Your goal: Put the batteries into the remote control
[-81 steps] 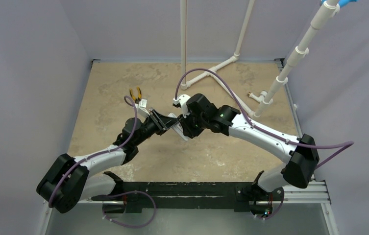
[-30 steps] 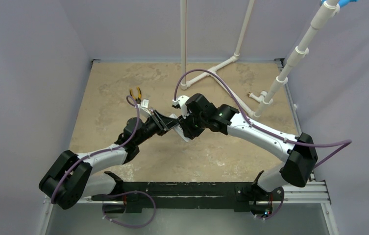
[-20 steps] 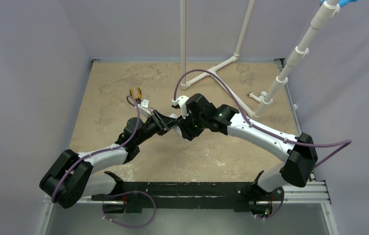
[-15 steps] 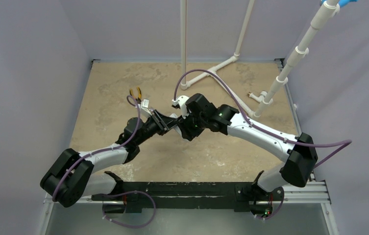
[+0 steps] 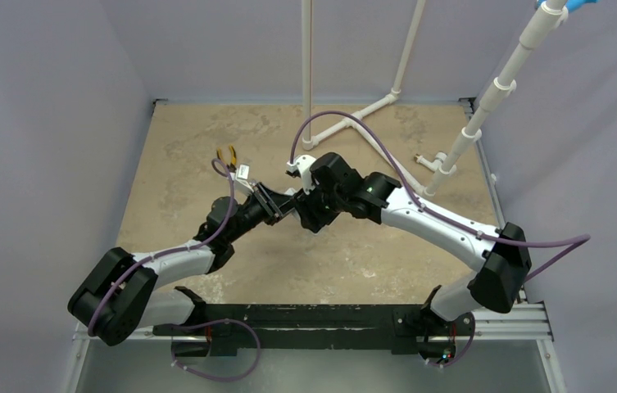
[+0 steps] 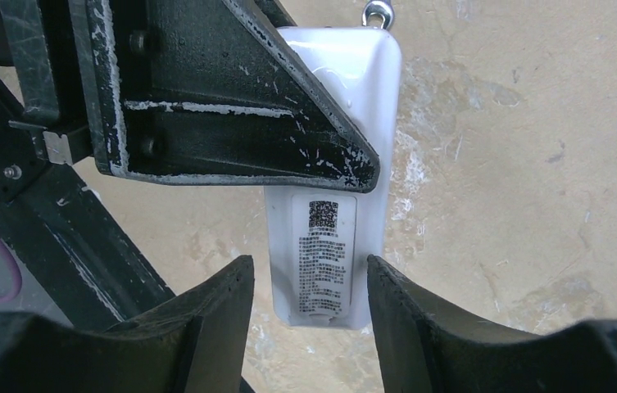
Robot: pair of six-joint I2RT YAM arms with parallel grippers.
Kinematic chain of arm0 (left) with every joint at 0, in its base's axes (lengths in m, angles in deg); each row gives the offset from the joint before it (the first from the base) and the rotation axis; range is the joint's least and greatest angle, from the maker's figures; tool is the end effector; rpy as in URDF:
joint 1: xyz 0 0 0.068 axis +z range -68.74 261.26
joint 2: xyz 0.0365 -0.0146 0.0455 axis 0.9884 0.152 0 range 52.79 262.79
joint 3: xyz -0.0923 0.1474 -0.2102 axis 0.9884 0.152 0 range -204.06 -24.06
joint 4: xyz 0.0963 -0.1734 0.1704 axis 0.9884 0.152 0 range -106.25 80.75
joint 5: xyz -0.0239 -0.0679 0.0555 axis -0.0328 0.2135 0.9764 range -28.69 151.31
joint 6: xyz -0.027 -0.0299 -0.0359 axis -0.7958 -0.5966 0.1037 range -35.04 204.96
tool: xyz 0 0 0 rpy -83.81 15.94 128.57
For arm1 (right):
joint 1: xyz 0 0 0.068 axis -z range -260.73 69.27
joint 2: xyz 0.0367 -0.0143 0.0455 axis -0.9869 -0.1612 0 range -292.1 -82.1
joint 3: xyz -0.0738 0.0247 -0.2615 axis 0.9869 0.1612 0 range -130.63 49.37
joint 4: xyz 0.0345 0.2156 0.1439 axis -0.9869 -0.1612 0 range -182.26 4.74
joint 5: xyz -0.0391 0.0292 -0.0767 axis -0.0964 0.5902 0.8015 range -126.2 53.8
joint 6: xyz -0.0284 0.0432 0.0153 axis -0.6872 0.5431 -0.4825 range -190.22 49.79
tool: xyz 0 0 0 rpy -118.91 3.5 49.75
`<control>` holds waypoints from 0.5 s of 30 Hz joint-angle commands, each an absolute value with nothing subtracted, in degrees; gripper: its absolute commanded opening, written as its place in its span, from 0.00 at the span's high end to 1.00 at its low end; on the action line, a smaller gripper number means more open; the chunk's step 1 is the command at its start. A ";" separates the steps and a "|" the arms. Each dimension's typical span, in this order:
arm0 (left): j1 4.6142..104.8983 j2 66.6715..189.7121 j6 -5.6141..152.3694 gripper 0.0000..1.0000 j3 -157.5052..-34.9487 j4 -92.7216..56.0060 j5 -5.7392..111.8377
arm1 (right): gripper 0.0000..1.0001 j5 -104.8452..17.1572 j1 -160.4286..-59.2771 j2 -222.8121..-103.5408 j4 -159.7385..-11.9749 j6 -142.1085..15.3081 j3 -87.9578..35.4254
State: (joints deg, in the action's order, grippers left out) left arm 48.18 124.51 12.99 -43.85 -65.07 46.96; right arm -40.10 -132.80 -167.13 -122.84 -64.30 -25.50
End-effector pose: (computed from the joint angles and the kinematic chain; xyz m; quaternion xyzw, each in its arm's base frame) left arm 0.1995 -0.1406 0.2023 -0.1588 0.7079 -0.5966 0.3432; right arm 0.1964 0.2559 0.3112 -0.3768 0.8528 0.2024 0.2997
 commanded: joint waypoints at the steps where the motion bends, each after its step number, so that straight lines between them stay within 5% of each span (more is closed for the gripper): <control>1: 47.80 124.32 12.26 1.00 -43.92 -70.21 46.48 | 0.48 -38.91 -132.94 -165.24 -121.12 -65.02 -28.24; 10: 47.85 124.02 12.16 1.00 -43.28 -70.57 46.36 | 0.37 -34.49 -132.86 -160.14 -118.10 -63.17 -27.03; 15: 47.85 123.98 11.69 1.00 -42.94 -71.46 45.78 | 0.18 -24.23 -132.64 -151.17 -108.15 -58.84 -18.51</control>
